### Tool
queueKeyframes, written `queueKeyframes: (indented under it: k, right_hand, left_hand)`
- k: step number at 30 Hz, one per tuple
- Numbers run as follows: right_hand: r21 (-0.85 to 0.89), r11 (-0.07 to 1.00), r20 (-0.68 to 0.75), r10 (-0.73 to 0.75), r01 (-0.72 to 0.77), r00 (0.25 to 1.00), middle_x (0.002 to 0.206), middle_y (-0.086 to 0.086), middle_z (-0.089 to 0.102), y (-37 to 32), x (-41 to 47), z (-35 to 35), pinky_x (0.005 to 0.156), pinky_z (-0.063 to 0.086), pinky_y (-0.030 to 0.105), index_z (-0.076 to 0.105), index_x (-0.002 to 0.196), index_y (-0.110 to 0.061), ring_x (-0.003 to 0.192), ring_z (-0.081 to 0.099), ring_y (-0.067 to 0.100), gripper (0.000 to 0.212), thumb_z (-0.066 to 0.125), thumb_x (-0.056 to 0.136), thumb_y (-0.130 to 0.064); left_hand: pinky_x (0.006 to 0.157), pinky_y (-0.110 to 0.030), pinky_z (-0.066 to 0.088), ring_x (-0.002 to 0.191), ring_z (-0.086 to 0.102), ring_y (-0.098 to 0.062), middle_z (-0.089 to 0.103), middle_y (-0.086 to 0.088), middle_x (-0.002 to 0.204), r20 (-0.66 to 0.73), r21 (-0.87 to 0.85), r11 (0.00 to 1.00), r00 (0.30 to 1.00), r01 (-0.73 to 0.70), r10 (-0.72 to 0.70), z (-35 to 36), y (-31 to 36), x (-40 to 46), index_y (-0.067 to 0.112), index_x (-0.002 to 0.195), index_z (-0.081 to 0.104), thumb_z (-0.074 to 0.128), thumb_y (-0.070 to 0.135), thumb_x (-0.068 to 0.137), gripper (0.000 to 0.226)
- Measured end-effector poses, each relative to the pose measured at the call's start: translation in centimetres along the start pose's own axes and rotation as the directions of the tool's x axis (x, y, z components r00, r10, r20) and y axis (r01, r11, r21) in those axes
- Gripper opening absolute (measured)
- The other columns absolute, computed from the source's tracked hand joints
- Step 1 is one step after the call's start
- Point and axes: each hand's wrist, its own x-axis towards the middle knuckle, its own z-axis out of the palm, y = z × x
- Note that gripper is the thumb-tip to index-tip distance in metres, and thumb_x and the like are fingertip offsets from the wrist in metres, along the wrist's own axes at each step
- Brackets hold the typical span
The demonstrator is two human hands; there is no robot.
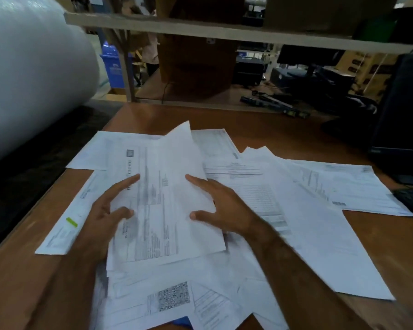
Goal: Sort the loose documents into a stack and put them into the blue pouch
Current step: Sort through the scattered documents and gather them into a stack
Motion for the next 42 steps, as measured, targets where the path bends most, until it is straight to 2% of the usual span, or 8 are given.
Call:
queueKeyframes:
  k: [3, 7, 12, 16, 20, 30, 35, 42]
  right_hand:
    - [-0.173, 0.955, -0.266, 0.189, -0.24, 0.945, 0.157, -0.006, 0.042, 3.2, -0.1, -3.2, 0.109, 0.046, 0.044, 0.037, 0.152, -0.039, 0.131, 0.054, 0.021, 0.078, 0.07, 0.085, -0.062]
    - [-0.441, 0.638, -0.227, 0.601, -0.631, 0.766, 0.163, 0.009, 0.03, 6.8, -2.3, -6.7, 0.114, 0.035, 0.057, 0.022, 0.156, -0.03, 0.145, 0.036, 0.039, 0.11, 0.054, 0.07, -0.092]
    - [-0.241, 0.685, -0.321, 0.613, -0.688, 0.722, 0.16, 0.015, 0.034, 8.6, -3.5, -7.1, 0.114, 0.037, 0.049, 0.024, 0.155, -0.02, 0.144, 0.038, 0.039, 0.113, 0.073, 0.07, -0.076]
    - [0.144, 0.764, -0.342, 0.635, -0.629, 0.693, 0.149, 0.009, 0.049, 8.9, -3.6, -8.3, 0.11, 0.044, 0.044, 0.035, 0.148, -0.018, 0.134, 0.051, 0.033, 0.083, 0.084, 0.083, -0.036]
    - [0.523, 0.8, -0.406, 0.536, -0.293, 0.74, 0.127, -0.009, 0.068, 10.0, -4.8, -8.7, 0.096, 0.059, 0.045, 0.056, 0.129, -0.032, 0.114, 0.069, 0.017, 0.046, 0.078, 0.089, -0.025]
    - [0.587, 0.809, -0.389, 0.269, 0.012, 0.881, 0.125, -0.008, 0.072, 8.1, -6.6, -10.2, 0.089, 0.06, 0.036, 0.058, 0.131, -0.029, 0.115, 0.069, 0.017, 0.035, 0.064, 0.099, -0.016]
    - [0.442, 0.887, -0.409, 0.332, -0.134, 0.85, 0.127, -0.012, 0.069, 8.3, -6.0, -9.7, 0.098, 0.057, 0.049, 0.056, 0.133, -0.032, 0.114, 0.068, 0.015, 0.04, 0.07, 0.096, -0.03]
    - [0.427, 0.902, -0.559, 0.316, -0.06, 0.767, 0.118, -0.018, 0.066, 8.2, -6.6, -11.5, 0.098, 0.056, 0.037, 0.054, 0.13, -0.03, 0.108, 0.065, 0.003, 0.04, 0.071, 0.095, -0.024]
  left_hand:
    - [0.103, -0.019, 0.048, 0.12, 0.054, 0.016, 0.064, 0.036, 0.125, -0.002, -0.165, 0.985, 0.998, 0.059, -0.06, 0.5, -0.1, 0.0, 0.023, 0.126, 0.07, 0.052, -0.02, 0.085, 0.062]
    - [0.106, -0.038, 0.047, 0.132, 0.056, -0.008, 0.061, 0.014, 0.142, -0.029, -0.273, 0.958, 0.995, 0.088, -0.099, 0.3, -0.6, 0.3, 0.02, 0.129, 0.07, 0.05, -0.019, 0.085, 0.062]
    - [0.102, -0.036, 0.053, 0.13, 0.059, -0.015, 0.062, 0.007, 0.143, -0.03, -0.349, 0.932, 0.992, 0.101, -0.119, 0.3, -0.9, 0.4, 0.021, 0.127, 0.071, 0.049, -0.02, 0.083, 0.064]
    - [0.093, -0.022, 0.056, 0.127, 0.061, -0.012, 0.063, 0.006, 0.141, -0.033, -0.37, 0.925, 0.993, 0.091, -0.111, 0.3, -1.0, 0.1, 0.022, 0.126, 0.071, 0.048, -0.021, 0.082, 0.065]
    - [0.103, -0.044, 0.052, 0.13, 0.06, -0.017, 0.062, 0.008, 0.143, -0.023, -0.36, 0.926, 0.991, 0.111, -0.128, 0.0, -1.7, -0.1, 0.025, 0.129, 0.07, 0.05, -0.018, 0.086, 0.064]
    - [0.107, -0.062, 0.045, 0.13, 0.059, -0.028, 0.062, 0.006, 0.142, 0.027, -0.387, 0.907, 0.985, 0.166, -0.169, -0.1, -1.6, 0.1, 0.028, 0.128, 0.071, 0.049, -0.016, 0.091, 0.061]
    - [0.082, -0.018, 0.059, 0.125, 0.061, -0.013, 0.065, 0.008, 0.138, -0.029, -0.402, 0.908, 0.989, 0.118, -0.142, 0.5, 0.4, -0.4, 0.018, 0.128, 0.07, 0.049, -0.022, 0.086, 0.061]
    - [0.079, -0.008, 0.055, 0.116, 0.063, 0.005, 0.064, 0.006, 0.138, -0.027, -0.357, 0.929, 0.993, 0.101, -0.118, 0.7, 1.0, -0.4, 0.011, 0.13, 0.067, 0.049, -0.025, 0.084, 0.061]
